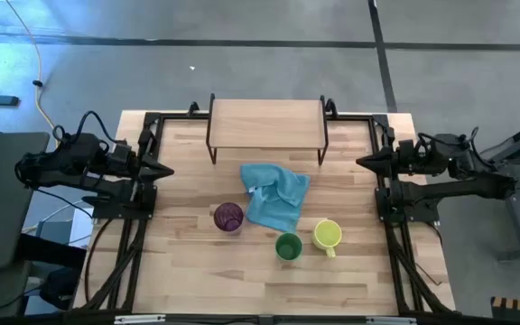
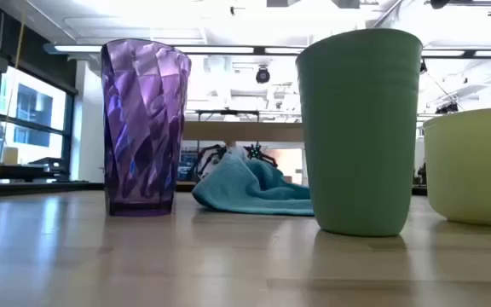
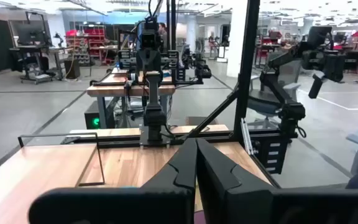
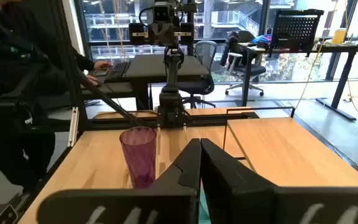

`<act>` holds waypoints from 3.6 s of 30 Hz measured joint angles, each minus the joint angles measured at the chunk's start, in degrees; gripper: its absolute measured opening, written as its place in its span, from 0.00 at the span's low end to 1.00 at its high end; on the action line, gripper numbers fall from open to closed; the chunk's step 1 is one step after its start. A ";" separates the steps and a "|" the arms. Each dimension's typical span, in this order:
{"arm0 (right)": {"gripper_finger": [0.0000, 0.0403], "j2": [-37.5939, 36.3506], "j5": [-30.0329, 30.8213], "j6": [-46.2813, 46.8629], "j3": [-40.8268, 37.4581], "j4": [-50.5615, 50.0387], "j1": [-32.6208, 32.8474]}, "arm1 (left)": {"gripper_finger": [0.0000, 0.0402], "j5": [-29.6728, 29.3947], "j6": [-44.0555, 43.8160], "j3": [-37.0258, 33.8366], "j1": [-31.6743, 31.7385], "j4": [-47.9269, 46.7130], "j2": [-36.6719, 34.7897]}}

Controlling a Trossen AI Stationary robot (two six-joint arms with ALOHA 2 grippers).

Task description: Stack small to large cups/mugs on shelf

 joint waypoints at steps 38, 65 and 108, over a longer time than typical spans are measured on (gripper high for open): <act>0.00 0.01 0.00 0.00 0.01 -0.01 0.01 | 0.00 0.00 0.00 0.00 -0.01 -0.01 0.00; 0.00 -0.01 -0.02 0.00 0.02 0.00 0.02 | 0.00 0.00 0.00 -0.02 -0.01 -0.01 -0.02; 0.00 0.83 2.83 22.48 0.02 5.52 0.00 | 0.00 6.04 -11.78 -1.19 -0.04 20.03 3.25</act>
